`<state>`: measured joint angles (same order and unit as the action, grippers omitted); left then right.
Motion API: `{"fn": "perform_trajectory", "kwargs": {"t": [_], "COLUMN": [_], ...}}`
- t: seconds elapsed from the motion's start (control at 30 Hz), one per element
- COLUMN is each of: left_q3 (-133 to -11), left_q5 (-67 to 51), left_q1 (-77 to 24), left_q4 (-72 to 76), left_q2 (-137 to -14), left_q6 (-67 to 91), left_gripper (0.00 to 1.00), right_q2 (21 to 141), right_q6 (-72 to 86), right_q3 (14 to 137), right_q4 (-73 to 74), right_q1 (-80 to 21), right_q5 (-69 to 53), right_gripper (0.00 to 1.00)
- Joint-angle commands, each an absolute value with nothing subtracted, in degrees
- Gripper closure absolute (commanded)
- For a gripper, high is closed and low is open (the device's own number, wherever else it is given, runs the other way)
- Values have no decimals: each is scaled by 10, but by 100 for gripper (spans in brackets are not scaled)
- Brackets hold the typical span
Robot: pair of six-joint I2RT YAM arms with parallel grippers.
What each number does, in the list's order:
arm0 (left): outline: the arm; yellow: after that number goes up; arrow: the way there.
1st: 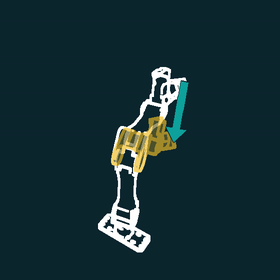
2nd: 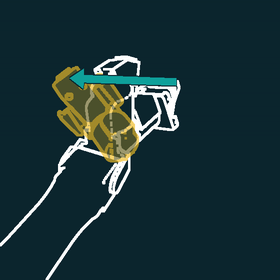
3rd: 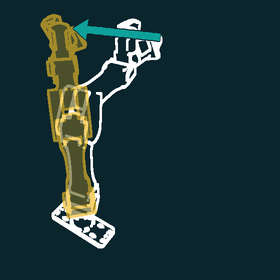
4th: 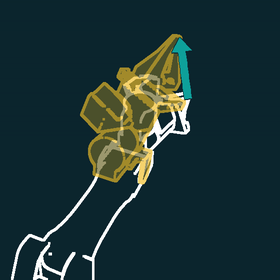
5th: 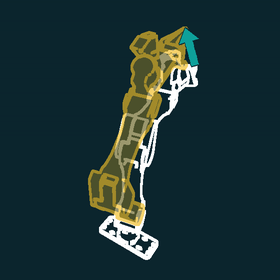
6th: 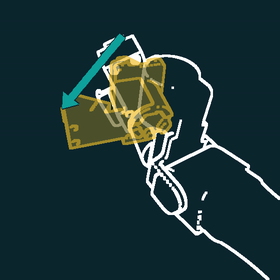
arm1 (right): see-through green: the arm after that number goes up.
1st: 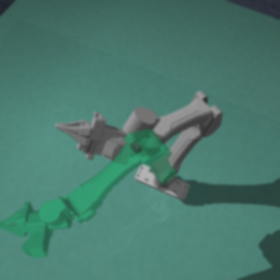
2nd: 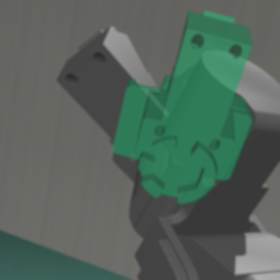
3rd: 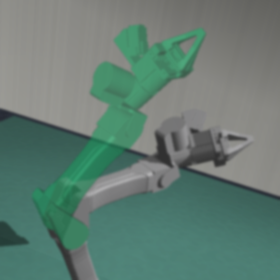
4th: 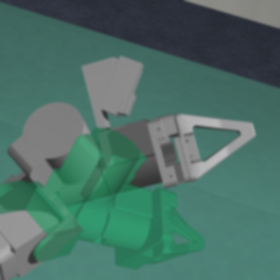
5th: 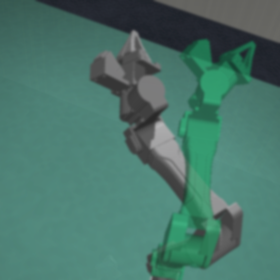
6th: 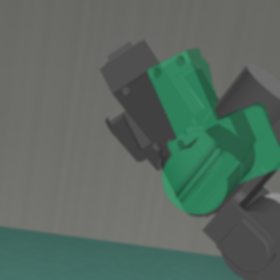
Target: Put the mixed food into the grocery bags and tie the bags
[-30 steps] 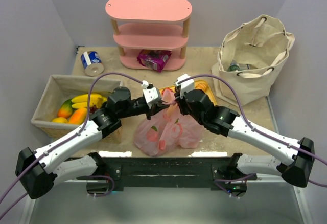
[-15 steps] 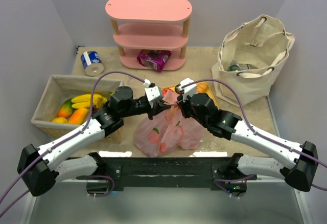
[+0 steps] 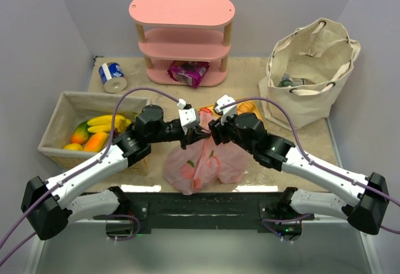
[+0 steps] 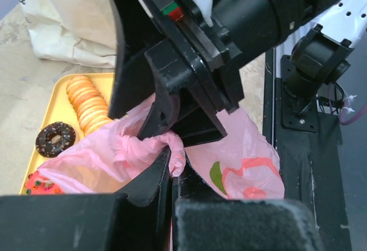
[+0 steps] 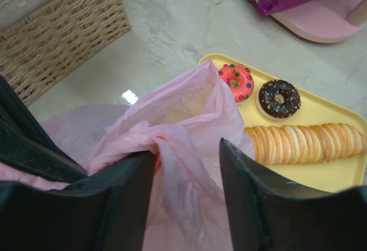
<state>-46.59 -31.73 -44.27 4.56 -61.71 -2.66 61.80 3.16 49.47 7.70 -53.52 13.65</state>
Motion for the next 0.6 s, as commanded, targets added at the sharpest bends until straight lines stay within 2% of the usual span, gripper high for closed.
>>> {"fn": "perform_trajectory", "kwargs": {"t": [0.0, 0.07, 0.13, 0.47, 0.53, 0.57], "left_q3": [-497, -500, -504, -508, -505, -498], "left_q5": [-344, -331, -328, -331, -289, -271], "left_q1": [-441, -439, -434, -400, -396, -392], "left_q4": [53, 40, 28, 8, 3, 1], "left_q2": [-618, -614, -609, -585, -576, -571], "left_q6": [-43, -48, -57, -55, -38, -26], "left_gripper": [100, 100, 100, 100, 100, 100], "right_q2": [622, 620, 610, 611, 624, 628], "right_q6": [3, -15, -25, -15, 18, 24], "right_q3": [483, 470, 459, 403, 414, 444], "right_q4": [-3, -25, -50, -153, -136, -76], "right_q1": [-537, -537, -537, -538, -537, -537], "right_q5": [88, 79, 60, 13, 35, 44], "right_gripper": [31, 23, 20, 29, 28, 26]}}
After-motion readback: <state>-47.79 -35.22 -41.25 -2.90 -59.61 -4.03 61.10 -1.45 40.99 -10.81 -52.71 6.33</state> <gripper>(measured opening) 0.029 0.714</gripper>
